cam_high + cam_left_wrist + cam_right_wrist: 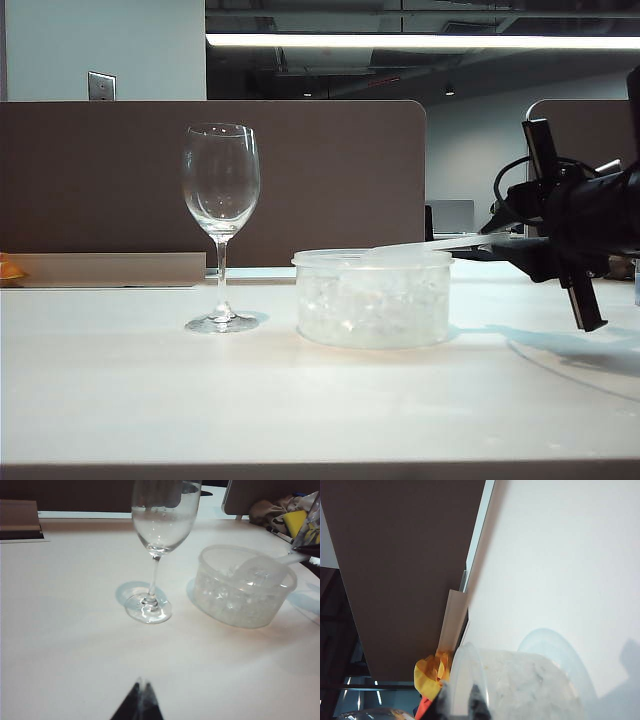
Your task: Pick up an ice shovel filled with ice cubes and pour the ice from the shovel into the glass.
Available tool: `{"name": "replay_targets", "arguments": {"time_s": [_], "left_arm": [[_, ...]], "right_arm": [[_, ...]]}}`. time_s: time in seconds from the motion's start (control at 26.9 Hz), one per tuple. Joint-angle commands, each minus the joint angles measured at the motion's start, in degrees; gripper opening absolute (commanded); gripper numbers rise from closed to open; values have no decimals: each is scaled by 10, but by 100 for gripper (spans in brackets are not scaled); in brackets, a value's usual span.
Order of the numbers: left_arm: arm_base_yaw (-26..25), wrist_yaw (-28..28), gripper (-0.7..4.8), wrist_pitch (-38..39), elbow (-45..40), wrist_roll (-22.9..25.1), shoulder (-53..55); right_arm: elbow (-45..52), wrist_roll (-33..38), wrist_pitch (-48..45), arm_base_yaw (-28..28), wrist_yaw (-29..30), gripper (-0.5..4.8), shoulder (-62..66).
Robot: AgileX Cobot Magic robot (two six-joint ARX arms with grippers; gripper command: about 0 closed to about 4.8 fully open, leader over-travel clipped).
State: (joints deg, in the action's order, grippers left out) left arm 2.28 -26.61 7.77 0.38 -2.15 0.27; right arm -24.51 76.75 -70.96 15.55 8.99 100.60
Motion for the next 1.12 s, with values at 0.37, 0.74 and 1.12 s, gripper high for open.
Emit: {"name": "replay_targets", "arguments": {"time_s": [0.37,0.74,1.12], "left_arm": [[0,-4,-5,-1,1,2,1],[0,-4,-5,-1,1,2,1],[0,-4,-5,-1,1,2,1]], "right_arm": [[0,58,0,0,-16,7,0],[0,95,-1,0,-15,-1,0],[0,134,-30,0,-16,-1,0]]}}
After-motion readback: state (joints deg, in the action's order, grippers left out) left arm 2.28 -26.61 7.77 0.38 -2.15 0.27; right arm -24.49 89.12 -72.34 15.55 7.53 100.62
